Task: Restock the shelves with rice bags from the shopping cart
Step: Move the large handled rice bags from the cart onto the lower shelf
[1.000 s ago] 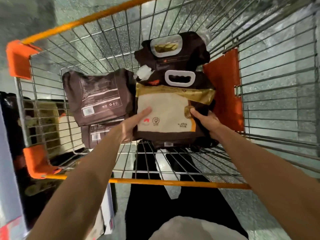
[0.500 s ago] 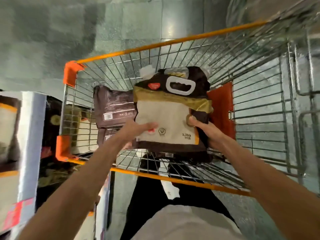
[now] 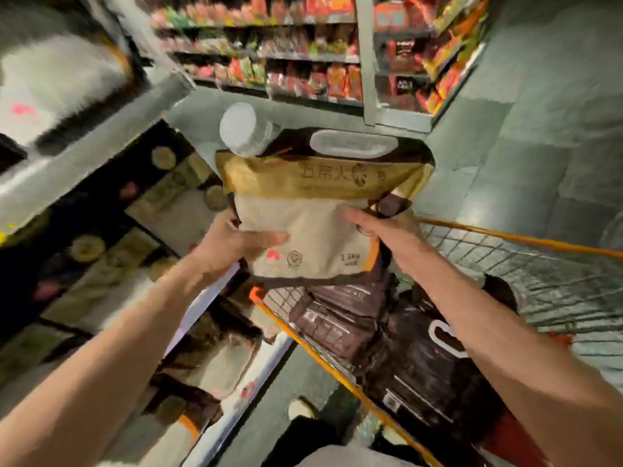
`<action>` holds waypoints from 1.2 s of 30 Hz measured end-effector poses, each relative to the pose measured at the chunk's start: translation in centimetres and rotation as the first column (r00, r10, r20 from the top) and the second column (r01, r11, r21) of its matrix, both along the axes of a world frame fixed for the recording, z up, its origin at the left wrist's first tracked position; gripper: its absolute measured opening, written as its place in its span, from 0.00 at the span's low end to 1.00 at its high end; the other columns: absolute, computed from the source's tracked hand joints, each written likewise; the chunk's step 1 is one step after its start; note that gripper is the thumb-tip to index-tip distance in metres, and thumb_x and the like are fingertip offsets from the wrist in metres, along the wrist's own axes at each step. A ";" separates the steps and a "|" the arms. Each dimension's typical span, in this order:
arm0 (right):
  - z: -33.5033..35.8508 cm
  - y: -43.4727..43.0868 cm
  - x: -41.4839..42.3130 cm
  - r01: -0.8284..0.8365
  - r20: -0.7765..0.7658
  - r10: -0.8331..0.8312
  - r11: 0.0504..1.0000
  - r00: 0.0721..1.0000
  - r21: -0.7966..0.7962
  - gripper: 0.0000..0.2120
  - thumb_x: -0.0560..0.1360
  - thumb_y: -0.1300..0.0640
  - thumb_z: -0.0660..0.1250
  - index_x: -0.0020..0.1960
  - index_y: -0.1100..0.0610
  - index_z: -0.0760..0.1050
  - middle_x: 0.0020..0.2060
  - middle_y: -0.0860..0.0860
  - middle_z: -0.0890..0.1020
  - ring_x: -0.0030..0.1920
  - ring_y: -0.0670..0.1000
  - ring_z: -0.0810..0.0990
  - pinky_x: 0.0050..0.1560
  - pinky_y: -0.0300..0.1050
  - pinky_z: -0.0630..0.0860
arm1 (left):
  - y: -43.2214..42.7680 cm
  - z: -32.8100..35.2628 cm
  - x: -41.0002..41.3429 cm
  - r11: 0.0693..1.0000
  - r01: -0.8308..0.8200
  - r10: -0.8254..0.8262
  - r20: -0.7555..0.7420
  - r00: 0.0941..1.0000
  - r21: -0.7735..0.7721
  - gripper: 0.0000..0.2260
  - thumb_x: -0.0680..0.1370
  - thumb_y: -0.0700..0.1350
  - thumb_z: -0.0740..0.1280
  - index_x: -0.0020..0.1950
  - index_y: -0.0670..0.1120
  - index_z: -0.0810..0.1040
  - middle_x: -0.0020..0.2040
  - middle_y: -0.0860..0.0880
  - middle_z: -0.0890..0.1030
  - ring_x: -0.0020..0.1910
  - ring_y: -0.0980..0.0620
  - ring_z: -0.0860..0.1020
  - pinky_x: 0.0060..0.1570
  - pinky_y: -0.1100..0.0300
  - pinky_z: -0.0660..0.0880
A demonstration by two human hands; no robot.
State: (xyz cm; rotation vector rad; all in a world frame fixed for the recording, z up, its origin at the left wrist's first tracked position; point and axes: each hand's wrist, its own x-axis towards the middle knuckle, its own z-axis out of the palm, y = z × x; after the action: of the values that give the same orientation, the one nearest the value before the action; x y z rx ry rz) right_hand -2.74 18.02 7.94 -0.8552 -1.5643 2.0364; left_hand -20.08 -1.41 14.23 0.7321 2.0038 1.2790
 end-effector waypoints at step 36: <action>28.4 -28.7 -34.6 -0.385 -0.420 0.607 0.775 0.675 0.500 0.19 0.66 0.67 0.78 0.55 0.63 0.79 0.48 0.54 0.84 0.48 0.47 0.83 0.51 0.39 0.80 | -34.9 17.4 -14.9 0.564 -0.361 0.824 -0.478 0.304 0.743 0.25 0.69 0.52 0.78 0.57 0.37 0.77 0.53 0.37 0.82 0.54 0.36 0.81 0.50 0.34 0.79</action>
State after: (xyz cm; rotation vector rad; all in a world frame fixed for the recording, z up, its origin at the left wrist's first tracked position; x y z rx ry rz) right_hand -37.30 -10.71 36.38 0.3776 -1.8490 1.9471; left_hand -35.02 -36.26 31.68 0.8994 2.9256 2.3645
